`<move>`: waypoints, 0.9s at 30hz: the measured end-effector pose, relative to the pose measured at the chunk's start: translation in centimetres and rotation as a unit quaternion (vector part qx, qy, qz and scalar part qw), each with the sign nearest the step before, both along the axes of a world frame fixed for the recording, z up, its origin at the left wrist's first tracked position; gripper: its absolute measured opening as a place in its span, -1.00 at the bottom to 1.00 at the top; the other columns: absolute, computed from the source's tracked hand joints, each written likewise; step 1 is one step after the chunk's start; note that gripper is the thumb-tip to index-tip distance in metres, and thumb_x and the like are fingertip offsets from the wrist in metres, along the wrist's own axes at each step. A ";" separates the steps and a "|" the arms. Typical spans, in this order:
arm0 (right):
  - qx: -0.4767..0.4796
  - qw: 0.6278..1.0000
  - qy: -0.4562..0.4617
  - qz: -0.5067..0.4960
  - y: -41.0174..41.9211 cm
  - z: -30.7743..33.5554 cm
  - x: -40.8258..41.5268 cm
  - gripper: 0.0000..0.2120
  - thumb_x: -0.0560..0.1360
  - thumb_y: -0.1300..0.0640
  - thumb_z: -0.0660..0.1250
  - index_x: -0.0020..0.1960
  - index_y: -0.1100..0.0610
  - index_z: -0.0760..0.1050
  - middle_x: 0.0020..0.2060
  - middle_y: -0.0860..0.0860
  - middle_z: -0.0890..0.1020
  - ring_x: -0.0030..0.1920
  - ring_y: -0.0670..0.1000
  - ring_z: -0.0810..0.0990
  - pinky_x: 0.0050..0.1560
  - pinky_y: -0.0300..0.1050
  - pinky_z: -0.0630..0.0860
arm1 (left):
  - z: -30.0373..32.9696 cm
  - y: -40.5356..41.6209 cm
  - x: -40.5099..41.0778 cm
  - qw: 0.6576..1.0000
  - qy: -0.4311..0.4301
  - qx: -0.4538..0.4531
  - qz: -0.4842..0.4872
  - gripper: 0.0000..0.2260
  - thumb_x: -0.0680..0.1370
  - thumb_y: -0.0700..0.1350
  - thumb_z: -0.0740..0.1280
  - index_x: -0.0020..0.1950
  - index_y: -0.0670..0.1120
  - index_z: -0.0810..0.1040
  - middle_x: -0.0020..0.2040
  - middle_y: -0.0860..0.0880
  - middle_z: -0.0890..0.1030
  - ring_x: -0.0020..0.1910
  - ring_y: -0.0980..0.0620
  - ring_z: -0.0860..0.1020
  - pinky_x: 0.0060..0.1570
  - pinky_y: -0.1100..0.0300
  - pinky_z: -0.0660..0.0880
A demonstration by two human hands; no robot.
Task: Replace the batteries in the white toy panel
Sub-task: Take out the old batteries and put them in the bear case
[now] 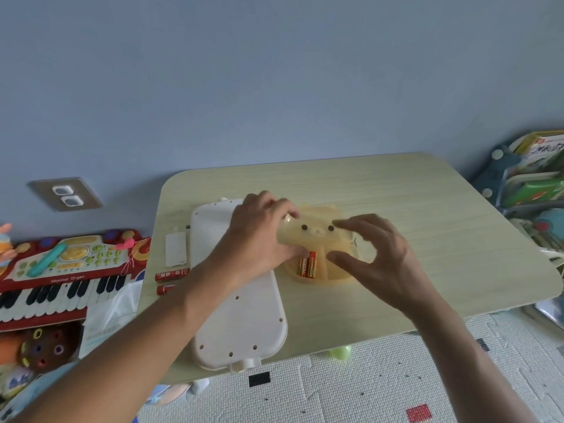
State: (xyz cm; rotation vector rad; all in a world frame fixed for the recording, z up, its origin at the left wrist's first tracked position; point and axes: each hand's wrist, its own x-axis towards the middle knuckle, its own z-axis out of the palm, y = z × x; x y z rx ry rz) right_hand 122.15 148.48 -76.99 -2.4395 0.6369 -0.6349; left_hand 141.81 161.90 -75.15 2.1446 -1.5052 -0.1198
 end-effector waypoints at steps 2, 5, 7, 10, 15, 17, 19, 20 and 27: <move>0.063 0.995 0.080 -0.005 -1.5 0.2 -1.5 0.06 0.22 -0.50 0.41 0.59 -0.08 0.21 0.50 -0.02 0.38 0.49 0.00 0.31 0.43 0.08 0.37 | 0.5 0.0 0.5 0.996 0.000 0.092 -0.003 0.03 0.17 0.46 0.47 0.54 0.11 0.22 0.39 0.03 0.36 0.43 -0.01 0.25 0.41 0.06 0.14; 0.140 0.975 0.169 0.020 -2.3 0.0 -2.3 0.41 0.04 -0.48 0.52 0.64 -0.17 -0.22 0.63 -0.09 0.06 0.63 0.03 -0.02 0.56 0.28 0.16 | 0.2 0.0 0.6 0.978 -0.046 0.199 -0.030 0.33 0.08 0.53 0.43 0.62 0.09 -0.23 0.57 0.01 0.18 0.59 -0.03 0.02 0.51 0.00 -0.07; 0.143 0.974 0.171 0.035 -2.2 -0.5 -1.8 0.45 0.05 -0.39 0.59 0.63 -0.18 -0.29 0.63 -0.06 0.07 0.64 0.06 -0.05 0.56 0.36 0.13 | -0.3 -0.1 0.1 0.974 -0.047 0.215 -0.046 0.35 0.11 0.48 0.48 0.59 0.11 -0.34 0.61 0.01 0.16 0.61 -0.01 -0.07 0.53 0.00 -0.12; 0.136 0.979 0.145 0.031 -2.1 -1.1 -1.0 0.40 0.13 -0.22 0.65 0.64 -0.15 -0.26 0.61 -0.03 0.17 0.62 0.05 0.03 0.56 0.29 0.13 | -0.5 -0.3 -0.3 0.979 -0.042 0.193 -0.044 0.32 0.16 0.37 0.54 0.59 0.09 -0.33 0.53 -0.01 0.27 0.57 0.00 0.01 0.48 0.07 -0.06; 0.125 0.986 0.104 0.026 -2.4 -1.2 -0.1 0.39 0.18 0.03 0.71 0.66 -0.05 -0.22 0.55 0.02 0.28 0.55 0.04 0.18 0.52 0.07 0.20 | -0.7 -0.6 0.2 0.986 -0.045 0.160 -0.026 0.31 0.18 0.32 0.57 0.61 0.05 -0.27 0.38 0.01 0.33 0.44 -0.02 0.19 0.40 0.10 0.14; 0.122 0.988 0.091 0.030 -2.5 -1.3 0.4 0.38 0.18 0.06 0.71 0.66 -0.01 -0.21 0.51 0.02 0.30 0.51 0.02 0.23 0.48 0.01 0.23 | -0.9 -0.7 0.4 0.988 -0.040 0.147 -0.015 0.29 0.19 0.29 0.59 0.62 0.04 -0.24 0.40 0.01 0.30 0.44 -0.02 0.20 0.40 0.10 0.16; 0.123 0.988 0.084 0.033 -2.7 -1.4 0.8 0.35 0.20 0.09 0.71 0.66 0.02 -0.18 0.45 -0.04 0.30 0.43 -0.04 0.27 0.40 -0.09 0.28 | -1.0 -0.8 0.5 0.991 -0.035 0.130 -0.008 0.26 0.20 0.24 0.61 0.63 0.03 -0.17 0.42 0.02 0.26 0.44 -0.01 0.18 0.40 0.12 0.14; 0.123 0.989 0.080 0.033 -2.9 -1.5 1.0 0.33 0.21 0.11 0.70 0.66 0.03 -0.16 0.42 -0.07 0.29 0.38 -0.07 0.29 0.35 -0.17 0.31 | -1.0 -0.7 0.5 0.992 -0.035 0.118 -0.005 0.24 0.20 0.22 0.62 0.63 0.03 -0.12 0.42 0.02 0.26 0.43 -0.01 0.19 0.39 0.13 0.14; 0.088 0.996 0.007 0.011 -3.5 -1.5 1.6 -0.06 0.21 0.12 0.69 0.46 0.07 0.28 0.33 -0.04 0.48 0.35 -0.06 0.44 0.25 -0.45 0.29 | -0.1 -0.6 0.7 0.999 -0.019 0.040 0.016 -0.12 0.20 0.09 0.66 0.39 0.11 0.27 0.27 0.02 0.41 0.27 -0.02 0.34 0.24 0.12 0.27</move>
